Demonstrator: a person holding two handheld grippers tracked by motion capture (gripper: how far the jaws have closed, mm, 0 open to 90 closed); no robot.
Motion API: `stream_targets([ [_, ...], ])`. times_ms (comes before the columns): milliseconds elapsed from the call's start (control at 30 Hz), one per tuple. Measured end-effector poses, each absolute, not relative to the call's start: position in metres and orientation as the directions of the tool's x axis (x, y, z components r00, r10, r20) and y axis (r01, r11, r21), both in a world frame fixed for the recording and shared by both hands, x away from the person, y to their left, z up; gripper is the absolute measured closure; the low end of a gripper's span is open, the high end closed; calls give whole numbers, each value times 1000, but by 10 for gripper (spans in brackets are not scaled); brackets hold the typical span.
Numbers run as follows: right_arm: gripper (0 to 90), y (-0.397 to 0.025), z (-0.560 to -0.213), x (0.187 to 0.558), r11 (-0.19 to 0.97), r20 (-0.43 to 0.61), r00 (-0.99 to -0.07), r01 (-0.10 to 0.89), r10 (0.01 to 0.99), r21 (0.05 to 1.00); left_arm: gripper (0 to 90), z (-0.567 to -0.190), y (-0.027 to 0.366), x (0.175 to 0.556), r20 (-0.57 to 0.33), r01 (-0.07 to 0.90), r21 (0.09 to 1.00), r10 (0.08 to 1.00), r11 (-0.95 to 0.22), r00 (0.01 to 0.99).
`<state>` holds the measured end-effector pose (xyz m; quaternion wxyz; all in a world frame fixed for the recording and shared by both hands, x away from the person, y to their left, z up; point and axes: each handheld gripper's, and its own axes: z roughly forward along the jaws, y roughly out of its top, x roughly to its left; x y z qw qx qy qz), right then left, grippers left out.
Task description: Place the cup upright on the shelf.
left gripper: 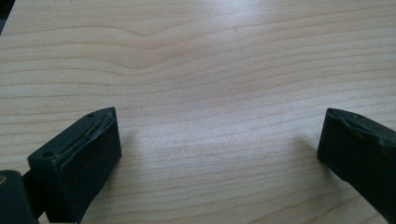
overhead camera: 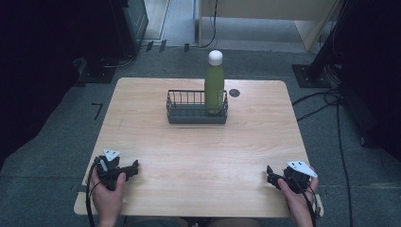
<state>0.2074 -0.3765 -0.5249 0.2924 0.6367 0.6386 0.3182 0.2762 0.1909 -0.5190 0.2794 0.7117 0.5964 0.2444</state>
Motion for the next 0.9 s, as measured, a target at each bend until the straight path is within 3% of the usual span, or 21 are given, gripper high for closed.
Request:
stream_targets([
  [200,90,-382,-527,202,-43,29,32,677,999,734,0,-519,191,276,15,712,689,985,-134,170],
  [900,59,-381,-528,207,-14,27,-8,686,1000,728,0,-519,189,277,14,713,689,987,-126,160],
])
